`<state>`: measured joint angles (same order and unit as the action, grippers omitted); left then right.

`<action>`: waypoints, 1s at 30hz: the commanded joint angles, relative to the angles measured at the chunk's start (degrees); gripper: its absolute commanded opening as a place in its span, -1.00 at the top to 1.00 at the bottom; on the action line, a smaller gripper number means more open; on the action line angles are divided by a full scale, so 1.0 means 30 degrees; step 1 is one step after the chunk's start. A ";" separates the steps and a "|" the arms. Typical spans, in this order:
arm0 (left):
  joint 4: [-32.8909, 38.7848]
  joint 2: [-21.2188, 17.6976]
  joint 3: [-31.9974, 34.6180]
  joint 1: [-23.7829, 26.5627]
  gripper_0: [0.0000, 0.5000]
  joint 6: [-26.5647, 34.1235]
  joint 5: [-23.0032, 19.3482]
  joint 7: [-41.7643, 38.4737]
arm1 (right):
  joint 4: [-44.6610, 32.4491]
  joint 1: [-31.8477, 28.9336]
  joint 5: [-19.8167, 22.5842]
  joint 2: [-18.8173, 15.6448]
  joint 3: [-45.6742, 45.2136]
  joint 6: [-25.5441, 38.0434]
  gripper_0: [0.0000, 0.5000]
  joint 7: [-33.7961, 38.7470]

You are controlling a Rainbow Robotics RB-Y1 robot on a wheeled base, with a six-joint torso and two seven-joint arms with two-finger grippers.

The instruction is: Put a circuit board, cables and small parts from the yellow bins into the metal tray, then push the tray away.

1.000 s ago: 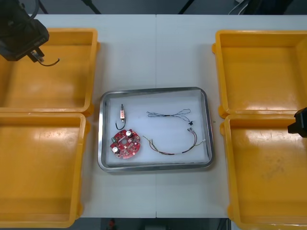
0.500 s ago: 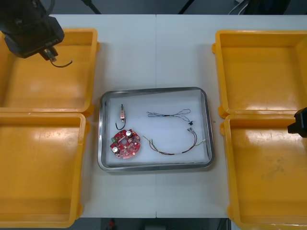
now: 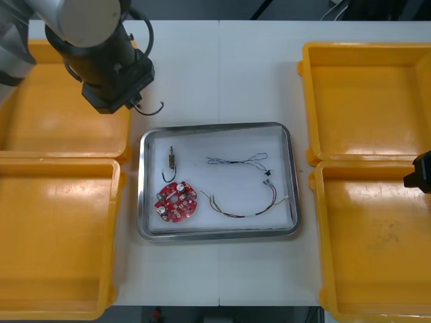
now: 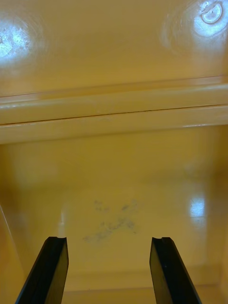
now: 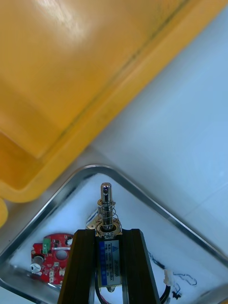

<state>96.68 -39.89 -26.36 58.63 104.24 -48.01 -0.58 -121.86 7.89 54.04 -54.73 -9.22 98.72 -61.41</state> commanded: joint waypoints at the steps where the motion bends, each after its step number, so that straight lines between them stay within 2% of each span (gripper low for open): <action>1: 0.1493 0.1638 -0.0384 -0.1027 1.00 0.0849 0.1588 0.0281 | -0.0514 -0.0199 0.0032 0.0137 -0.0532 -0.0124 -1.00 -0.0916; 3: 0.1786 0.2048 -0.0501 -0.1525 1.00 0.0820 0.2145 0.0340 | -0.0514 -0.0199 0.0032 0.0137 -0.0532 -0.0124 -1.00 -0.0916; 8: 0.2606 0.3279 -0.1937 -0.2873 1.00 0.0146 0.5045 0.0662 | -0.0514 -0.0199 0.0032 0.0137 -0.0532 -0.0124 -1.00 -0.0916; 14: 0.2548 0.4128 -0.3460 -0.3547 1.00 -0.0674 0.7272 0.0779 | -0.0514 -0.0199 0.0032 0.0137 -0.0532 -0.0124 -1.00 -0.0916; 21: 0.2460 0.4626 -0.4075 -0.3606 1.00 -0.1465 0.7360 0.0721 | -0.0514 -0.0199 0.0032 0.0137 -0.0532 -0.0124 -1.00 -0.0916; 30: 0.1610 0.5066 -0.5071 -0.3693 1.00 -0.3458 0.8356 0.0779 | -0.0514 -0.0199 0.0032 0.0137 -0.0532 -0.0124 -1.00 -0.0916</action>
<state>101.94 -26.58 -40.42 47.95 95.34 -24.41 -0.58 -121.86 7.88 54.04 -54.69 -9.22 98.72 -61.41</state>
